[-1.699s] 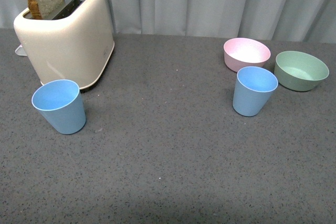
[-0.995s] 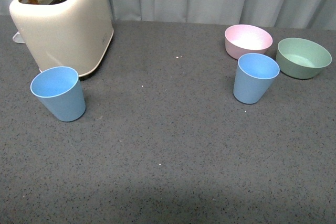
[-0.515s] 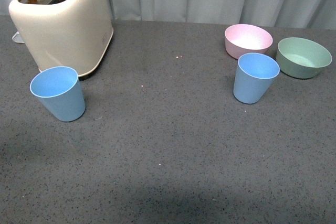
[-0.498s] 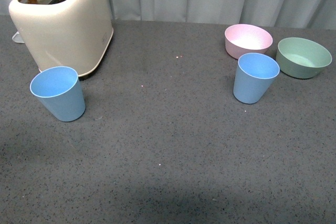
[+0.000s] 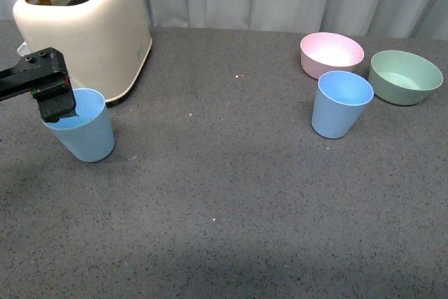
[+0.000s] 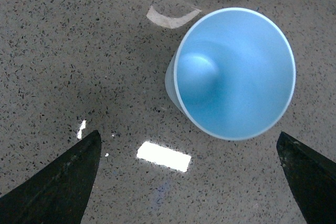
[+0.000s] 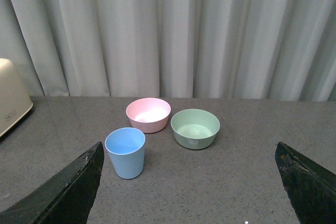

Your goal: Stack blue cups with both arms

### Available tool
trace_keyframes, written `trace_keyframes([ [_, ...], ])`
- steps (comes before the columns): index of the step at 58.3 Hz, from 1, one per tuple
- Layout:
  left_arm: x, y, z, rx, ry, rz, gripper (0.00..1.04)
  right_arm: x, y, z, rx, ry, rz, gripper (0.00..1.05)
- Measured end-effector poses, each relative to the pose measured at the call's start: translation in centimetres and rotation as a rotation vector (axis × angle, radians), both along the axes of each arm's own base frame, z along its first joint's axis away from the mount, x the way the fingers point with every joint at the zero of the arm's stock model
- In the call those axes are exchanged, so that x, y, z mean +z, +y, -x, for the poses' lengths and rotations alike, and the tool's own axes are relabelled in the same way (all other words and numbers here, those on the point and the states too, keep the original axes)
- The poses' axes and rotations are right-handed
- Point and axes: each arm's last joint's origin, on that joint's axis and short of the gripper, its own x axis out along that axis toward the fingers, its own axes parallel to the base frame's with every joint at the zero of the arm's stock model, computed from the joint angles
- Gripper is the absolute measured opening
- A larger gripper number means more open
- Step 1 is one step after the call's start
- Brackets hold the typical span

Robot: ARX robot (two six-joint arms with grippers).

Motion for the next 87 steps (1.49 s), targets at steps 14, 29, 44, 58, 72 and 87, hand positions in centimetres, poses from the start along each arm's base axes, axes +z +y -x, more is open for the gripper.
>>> trace_keyframes([
  [14, -1.5, 0.9, -3.3, 0.121, 0.07, 0.088, 0.98, 0.0, 0.0, 0.0, 0.0, 0.0, 0.0, 0.95],
  [29, -3.4, 1.6, -4.5, 0.185, 0.167, 0.114, 0.87, 0.0, 0.0, 0.0, 0.0, 0.0, 0.0, 0.95],
  [44, -3.4, 1.1, -5.0, 0.178, 0.203, 0.131, 0.31, 0.0, 0.0, 0.0, 0.0, 0.0, 0.0, 0.95],
  [58, -3.1, -0.3, -5.1, 0.157, 0.209, 0.179, 0.04, 0.0, 0.0, 0.0, 0.0, 0.0, 0.0, 0.95],
  [72, -1.1, -4.8, -6.2, 0.046, 0.176, 0.17, 0.04, 0.0, 0.0, 0.0, 0.0, 0.0, 0.0, 0.95],
  [87, -1.2, -13.1, -8.5, -0.118, 0.197, 0.139, 0.04, 0.0, 0.0, 0.0, 0.0, 0.0, 0.0, 0.95],
])
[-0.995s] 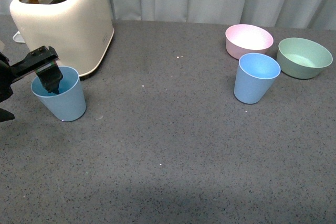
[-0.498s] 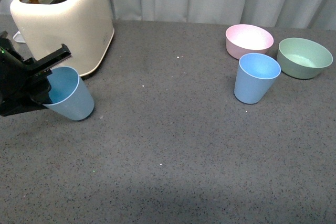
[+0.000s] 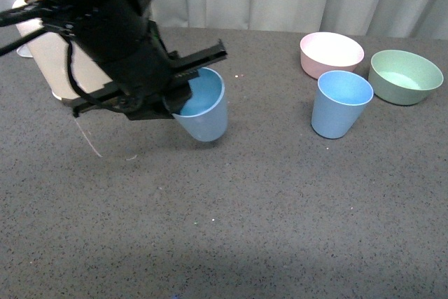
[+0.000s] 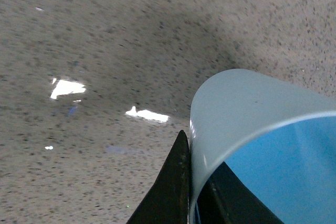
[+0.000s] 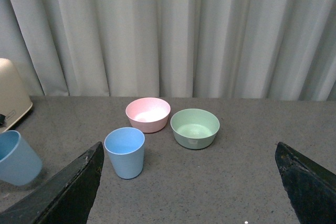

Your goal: Stack blue cups with both arms

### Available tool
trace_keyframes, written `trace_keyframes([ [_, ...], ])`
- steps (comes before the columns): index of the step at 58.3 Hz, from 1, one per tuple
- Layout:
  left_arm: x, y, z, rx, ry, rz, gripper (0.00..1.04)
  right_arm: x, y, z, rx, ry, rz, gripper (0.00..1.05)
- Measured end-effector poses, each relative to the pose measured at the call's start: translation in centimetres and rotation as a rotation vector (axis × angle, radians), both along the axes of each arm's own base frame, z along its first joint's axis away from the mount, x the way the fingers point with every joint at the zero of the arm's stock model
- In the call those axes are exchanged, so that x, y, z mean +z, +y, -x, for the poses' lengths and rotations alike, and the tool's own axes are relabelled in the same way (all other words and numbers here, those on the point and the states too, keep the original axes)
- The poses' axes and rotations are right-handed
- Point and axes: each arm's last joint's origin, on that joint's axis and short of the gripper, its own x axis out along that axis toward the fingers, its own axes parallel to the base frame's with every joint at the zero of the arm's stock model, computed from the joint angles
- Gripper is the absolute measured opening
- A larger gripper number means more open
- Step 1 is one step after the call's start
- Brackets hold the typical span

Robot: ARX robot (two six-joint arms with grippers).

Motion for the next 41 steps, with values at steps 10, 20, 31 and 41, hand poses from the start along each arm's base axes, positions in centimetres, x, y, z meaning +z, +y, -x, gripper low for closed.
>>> trace_keyframes([
  [10, -0.7, -2.3, -0.9, -0.028, 0.018, -0.025, 0.04, 0.0, 0.0, 0.0, 0.0, 0.0, 0.0, 0.95],
  [20, -0.7, -2.7, -1.4, -0.032, 0.029, -0.029, 0.04, 0.0, 0.0, 0.0, 0.0, 0.0, 0.0, 0.95],
  [31, -0.6, -2.8, -1.5, -0.036, 0.038, -0.023, 0.27, 0.0, 0.0, 0.0, 0.0, 0.0, 0.0, 0.95],
  [41, -0.2, -2.9, -1.4, -0.033, 0.024, -0.015, 0.54, 0.0, 0.0, 0.0, 0.0, 0.0, 0.0, 0.95],
])
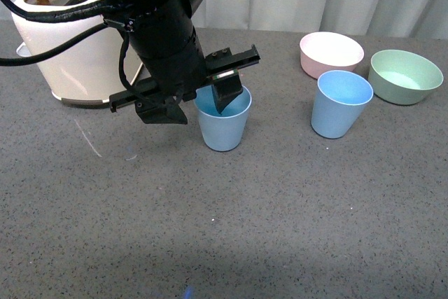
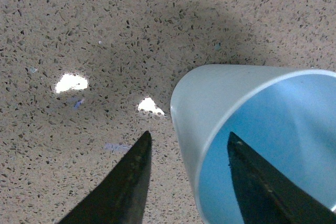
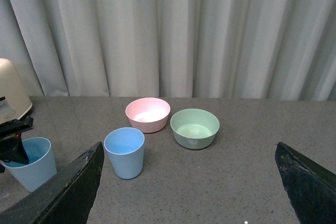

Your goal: Stack blue cups with both arms

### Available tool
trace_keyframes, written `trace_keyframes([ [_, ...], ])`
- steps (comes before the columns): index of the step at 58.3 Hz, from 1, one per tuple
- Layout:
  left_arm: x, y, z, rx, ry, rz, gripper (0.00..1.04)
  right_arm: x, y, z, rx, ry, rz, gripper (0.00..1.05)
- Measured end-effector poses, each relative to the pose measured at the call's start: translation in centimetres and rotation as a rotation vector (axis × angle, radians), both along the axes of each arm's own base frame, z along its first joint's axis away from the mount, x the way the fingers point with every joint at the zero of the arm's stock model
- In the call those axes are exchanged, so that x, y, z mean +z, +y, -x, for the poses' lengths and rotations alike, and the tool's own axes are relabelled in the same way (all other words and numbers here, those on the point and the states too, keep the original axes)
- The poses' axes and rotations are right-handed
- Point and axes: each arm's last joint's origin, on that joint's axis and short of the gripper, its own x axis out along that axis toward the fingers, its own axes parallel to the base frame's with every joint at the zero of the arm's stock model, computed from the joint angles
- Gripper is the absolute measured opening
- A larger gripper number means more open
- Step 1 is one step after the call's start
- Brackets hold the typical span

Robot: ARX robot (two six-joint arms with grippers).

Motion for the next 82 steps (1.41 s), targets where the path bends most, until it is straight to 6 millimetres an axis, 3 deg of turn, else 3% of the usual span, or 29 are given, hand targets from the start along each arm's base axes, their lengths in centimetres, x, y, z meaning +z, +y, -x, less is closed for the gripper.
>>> trace_keyframes([
  [6, 1.7, 0.3, 0.3, 0.019, -0.066, 0.005, 0.73, 0.0, 0.0, 0.0, 0.0, 0.0, 0.0, 0.95],
  [11, 2.7, 0.4, 0.4, 0.014, -0.129, -0.006, 0.83, 0.0, 0.0, 0.0, 0.0, 0.0, 0.0, 0.95],
  [16, 2.3, 1.4, 0.9, 0.017, -0.438, -0.146, 0.72, 0.0, 0.0, 0.0, 0.0, 0.0, 0.0, 0.95],
  [25, 0.5, 5.7, 5.0, -0.057, -0.809, -0.299, 0.49, 0.0, 0.0, 0.0, -0.001, 0.0, 0.0, 0.95],
  [28, 1.6, 7.4, 6.7, -0.03, -0.992, -0.305, 0.39, 0.0, 0.0, 0.0, -0.001, 0.0, 0.0, 0.95],
  [34, 4.5, 9.5, 8.8, 0.0, -1.15, -0.306, 0.23, 0.0, 0.0, 0.0, 0.0, 0.0, 0.0, 0.95],
  [40, 5.8, 11.5, 11.7, 0.0, -1.184, -0.326, 0.04, 0.0, 0.0, 0.0, 0.0, 0.0, 0.0, 0.95],
  [57, 5.3, 14.7, 17.2, -0.026, -1.163, -0.341, 0.04, 0.0, 0.0, 0.0, 0.0, 0.0, 0.0, 0.95],
  [82, 5.2, 16.7, 22.1, -0.026, -1.152, -0.345, 0.04, 0.0, 0.0, 0.0, 0.0, 0.0, 0.0, 0.95],
])
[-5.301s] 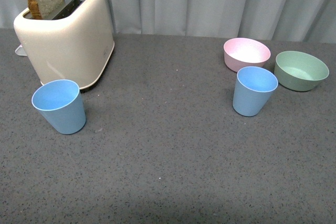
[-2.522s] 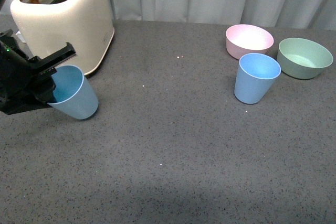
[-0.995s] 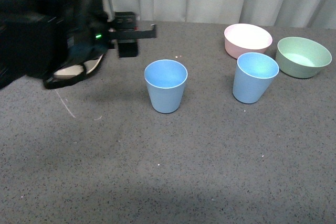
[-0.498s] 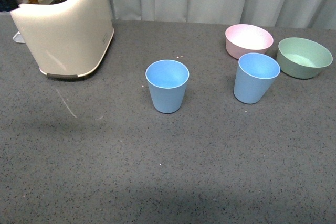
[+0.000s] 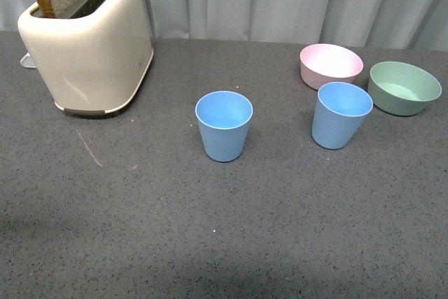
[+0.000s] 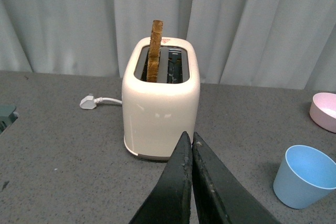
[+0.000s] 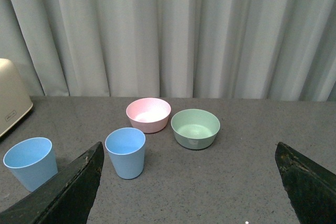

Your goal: Stack blue cups with both arms

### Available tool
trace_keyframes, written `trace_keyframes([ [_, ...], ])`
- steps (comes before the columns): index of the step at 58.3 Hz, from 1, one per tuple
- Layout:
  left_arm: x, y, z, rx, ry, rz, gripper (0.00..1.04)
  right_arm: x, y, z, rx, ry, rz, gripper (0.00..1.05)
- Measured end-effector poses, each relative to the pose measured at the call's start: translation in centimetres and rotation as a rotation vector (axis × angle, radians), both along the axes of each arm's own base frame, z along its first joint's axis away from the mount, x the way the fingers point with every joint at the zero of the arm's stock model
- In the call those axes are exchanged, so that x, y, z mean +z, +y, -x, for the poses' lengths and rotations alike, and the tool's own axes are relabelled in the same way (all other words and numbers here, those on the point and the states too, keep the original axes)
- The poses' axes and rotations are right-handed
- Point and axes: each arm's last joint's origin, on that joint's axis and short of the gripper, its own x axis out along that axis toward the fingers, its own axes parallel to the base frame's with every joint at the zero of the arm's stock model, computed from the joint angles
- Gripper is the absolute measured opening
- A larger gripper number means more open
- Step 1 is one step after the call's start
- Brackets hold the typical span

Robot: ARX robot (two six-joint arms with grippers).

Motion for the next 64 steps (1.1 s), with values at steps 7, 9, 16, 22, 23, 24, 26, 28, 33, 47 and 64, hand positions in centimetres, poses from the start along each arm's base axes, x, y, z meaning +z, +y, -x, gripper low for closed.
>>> trace_keyframes([
  [7, 0.0, 0.8, 1.0, -0.015, 0.001, 0.0, 0.04, 0.0, 0.0, 0.0, 0.0, 0.0, 0.0, 0.95],
  [9, 0.0, 1.0, 1.2, -0.01, 0.0, 0.0, 0.04, 0.0, 0.0, 0.0, 0.0, 0.0, 0.0, 0.95],
  [16, 0.1, 1.3, 2.1, 0.005, -0.003, 0.001, 0.04, 0.0, 0.0, 0.0, 0.0, 0.0, 0.0, 0.95],
  [22, 0.1, 1.3, 2.8, 0.0, -0.003, 0.001, 0.04, 0.0, 0.0, 0.0, 0.0, 0.0, 0.0, 0.95],
  [23, 0.1, 1.3, 2.9, 0.001, -0.004, 0.001, 0.04, 0.0, 0.0, 0.0, 0.0, 0.0, 0.0, 0.95],
  [24, 0.1, 1.3, 3.0, 0.001, -0.003, 0.001, 0.04, 0.0, 0.0, 0.0, 0.0, 0.0, 0.0, 0.95],
  [26, 0.2, 1.3, 3.2, 0.001, -0.005, 0.001, 0.04, 0.0, 0.0, 0.0, 0.0, 0.0, 0.0, 0.95],
  [28, 0.3, 1.3, 3.4, 0.002, -0.008, 0.0, 0.04, 0.0, 0.0, 0.0, 0.0, 0.0, 0.0, 0.95],
  [33, 0.5, 1.3, 3.7, 0.002, -0.017, 0.001, 0.04, 0.0, 0.0, 0.0, 0.0, 0.0, 0.0, 0.95],
  [47, 1.0, 1.3, 4.8, 0.001, -0.029, 0.001, 0.04, 0.0, 0.0, 0.0, 0.0, 0.0, 0.0, 0.95],
  [64, 1.2, 1.3, 5.7, 0.002, -0.037, 0.0, 0.04, 0.0, 0.0, 0.0, 0.0, 0.0, 0.0, 0.95],
])
